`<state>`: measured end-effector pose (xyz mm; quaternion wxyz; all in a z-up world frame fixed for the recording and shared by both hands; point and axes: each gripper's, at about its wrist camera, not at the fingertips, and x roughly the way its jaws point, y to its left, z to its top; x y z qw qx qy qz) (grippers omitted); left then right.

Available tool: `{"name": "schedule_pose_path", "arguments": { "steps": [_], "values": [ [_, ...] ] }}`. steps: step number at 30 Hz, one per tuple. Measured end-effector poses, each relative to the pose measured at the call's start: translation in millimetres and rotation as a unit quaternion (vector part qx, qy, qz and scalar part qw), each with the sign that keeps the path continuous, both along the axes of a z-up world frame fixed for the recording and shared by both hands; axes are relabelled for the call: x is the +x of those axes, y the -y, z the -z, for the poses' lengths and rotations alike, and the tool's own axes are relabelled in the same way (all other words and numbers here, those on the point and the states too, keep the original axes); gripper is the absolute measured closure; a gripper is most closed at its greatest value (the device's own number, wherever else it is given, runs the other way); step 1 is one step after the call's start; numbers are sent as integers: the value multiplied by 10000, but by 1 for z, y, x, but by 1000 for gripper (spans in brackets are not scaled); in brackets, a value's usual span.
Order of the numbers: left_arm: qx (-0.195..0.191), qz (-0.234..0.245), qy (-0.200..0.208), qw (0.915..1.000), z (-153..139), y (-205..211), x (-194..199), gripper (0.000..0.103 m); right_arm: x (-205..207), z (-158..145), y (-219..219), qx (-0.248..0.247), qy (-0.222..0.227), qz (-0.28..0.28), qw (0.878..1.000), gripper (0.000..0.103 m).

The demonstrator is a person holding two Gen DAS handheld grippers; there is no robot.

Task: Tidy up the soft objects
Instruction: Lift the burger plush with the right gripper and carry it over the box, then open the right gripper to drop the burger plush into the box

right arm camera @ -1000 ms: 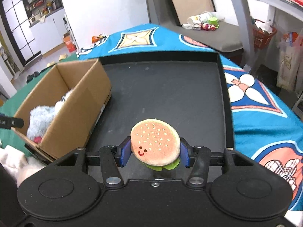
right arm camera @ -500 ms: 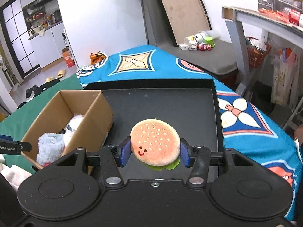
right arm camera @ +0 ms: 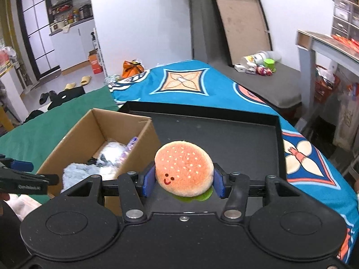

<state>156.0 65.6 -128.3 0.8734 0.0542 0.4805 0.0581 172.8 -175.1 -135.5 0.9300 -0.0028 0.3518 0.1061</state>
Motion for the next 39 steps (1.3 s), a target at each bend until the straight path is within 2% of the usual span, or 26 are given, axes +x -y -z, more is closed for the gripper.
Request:
{"name": "schedule_pose_path", "arguments": {
  "steps": [5, 10, 21, 26, 29, 30, 31, 39],
  "values": [
    [-37, 0, 84, 10000, 5, -7, 1, 36, 6, -4, -23, -60, 15, -222, 9997, 52],
    [-277, -58, 202, 9994, 7, -17, 3, 41, 13, -8, -48, -144, 33, -489, 9987, 52],
    [-856, -102, 71, 9963, 20, -25, 11, 90, 30, -21, -98, -262, 127, -943, 9951, 52],
    [-1065, -170, 104, 9941, 22, -32, 10, 91, 38, -19, -121, -189, 125, -1074, 9940, 52],
    [-1182, -183, 113, 9928, 22, -36, 9, 91, 41, -19, -130, 126, 216, -1172, 9928, 40],
    [-1210, -188, 113, 9924, 22, -37, 8, 91, 42, -18, -133, 128, 169, -1208, 9924, 32],
    [-1232, -195, 111, 9921, 22, -38, 9, 91, 42, -17, -136, 85, 127, -1232, 9923, 31],
    [-1319, -230, 98, 9909, 23, -40, 9, 91, 35, -8, -127, -61, -113, -1119, 9936, 31]
  ]
}}
